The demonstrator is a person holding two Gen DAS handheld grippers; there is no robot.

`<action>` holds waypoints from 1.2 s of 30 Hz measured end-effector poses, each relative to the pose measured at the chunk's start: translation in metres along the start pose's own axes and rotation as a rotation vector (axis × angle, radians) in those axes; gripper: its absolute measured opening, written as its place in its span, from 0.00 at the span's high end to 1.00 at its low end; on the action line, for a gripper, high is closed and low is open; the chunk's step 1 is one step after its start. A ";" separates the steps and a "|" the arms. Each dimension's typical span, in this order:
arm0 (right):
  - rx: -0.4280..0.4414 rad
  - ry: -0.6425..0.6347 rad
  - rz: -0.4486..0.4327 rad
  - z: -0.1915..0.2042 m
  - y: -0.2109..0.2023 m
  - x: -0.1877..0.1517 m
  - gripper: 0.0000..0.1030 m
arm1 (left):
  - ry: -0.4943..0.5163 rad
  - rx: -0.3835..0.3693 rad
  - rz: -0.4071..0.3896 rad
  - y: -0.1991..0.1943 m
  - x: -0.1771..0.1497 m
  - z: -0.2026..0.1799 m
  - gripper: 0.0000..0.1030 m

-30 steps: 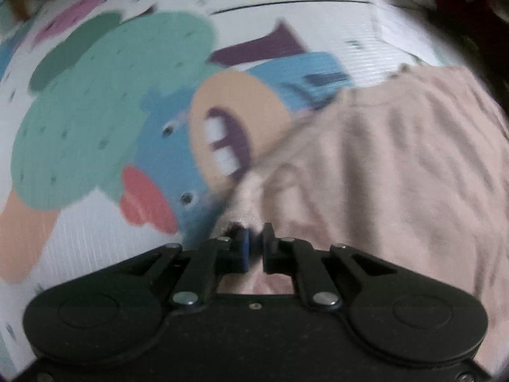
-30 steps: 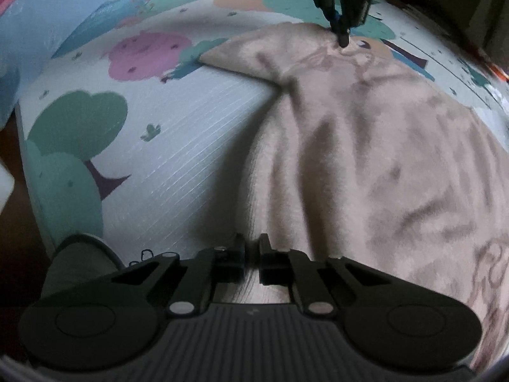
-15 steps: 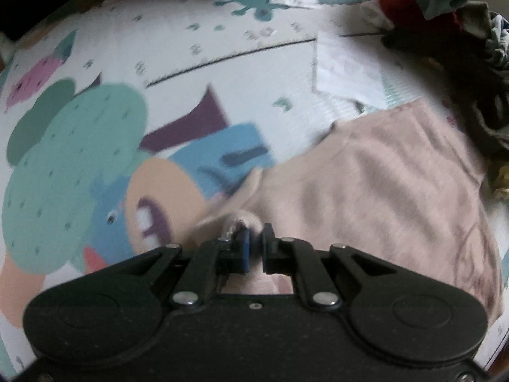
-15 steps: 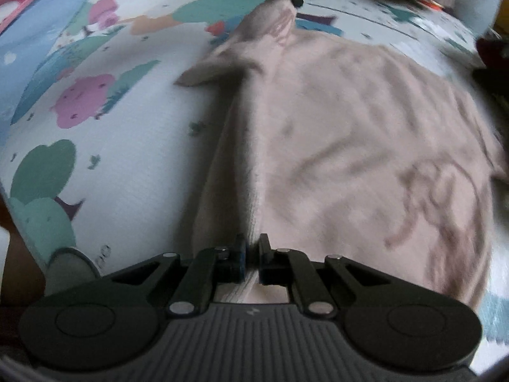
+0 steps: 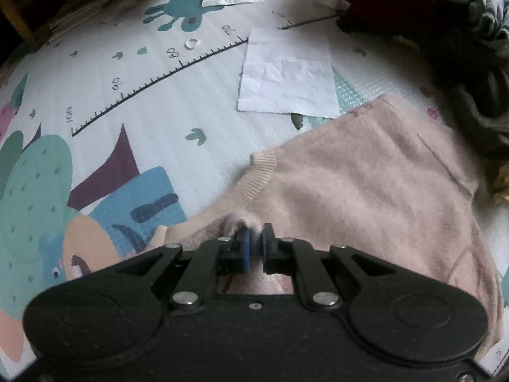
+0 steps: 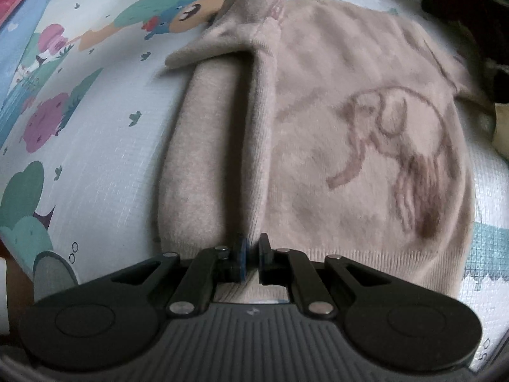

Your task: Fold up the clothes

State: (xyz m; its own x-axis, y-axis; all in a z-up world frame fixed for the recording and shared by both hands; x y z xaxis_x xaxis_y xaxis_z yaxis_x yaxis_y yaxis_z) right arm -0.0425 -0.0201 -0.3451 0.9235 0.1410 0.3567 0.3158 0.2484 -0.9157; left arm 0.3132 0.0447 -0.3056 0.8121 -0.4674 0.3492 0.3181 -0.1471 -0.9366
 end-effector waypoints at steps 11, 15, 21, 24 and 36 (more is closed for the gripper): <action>-0.025 0.056 0.008 -0.023 0.009 -0.005 0.91 | -0.031 0.018 0.017 0.023 0.003 -0.008 0.95; -0.028 0.090 -0.001 -0.031 0.005 -0.005 0.92 | -0.051 0.016 0.020 0.026 0.007 -0.011 0.95; -0.041 0.105 0.004 -0.041 0.010 -0.004 0.92 | -0.048 0.041 0.022 0.033 0.008 -0.016 0.95; -0.045 0.098 0.018 -0.043 0.013 -0.002 0.90 | -0.022 0.052 -0.002 0.036 0.004 -0.019 0.95; -0.119 0.029 -0.043 -0.037 -0.003 0.001 0.60 | 0.028 -0.097 -0.035 -0.015 -0.021 0.009 0.59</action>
State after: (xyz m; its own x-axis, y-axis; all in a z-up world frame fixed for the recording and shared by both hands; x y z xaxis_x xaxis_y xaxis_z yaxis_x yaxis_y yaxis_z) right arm -0.0344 -0.0558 -0.3492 0.9138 0.1045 0.3924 0.3775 0.1376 -0.9157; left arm 0.2958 0.0651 -0.2991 0.7871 -0.4844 0.3818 0.2956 -0.2471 -0.9228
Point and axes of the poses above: each gripper's, at about its wrist camera, not at the fingertips, and y roughly the way its jaws point, z to its left, x to its top, the point moved 4 cm from there along y, roughly the way its jaws point
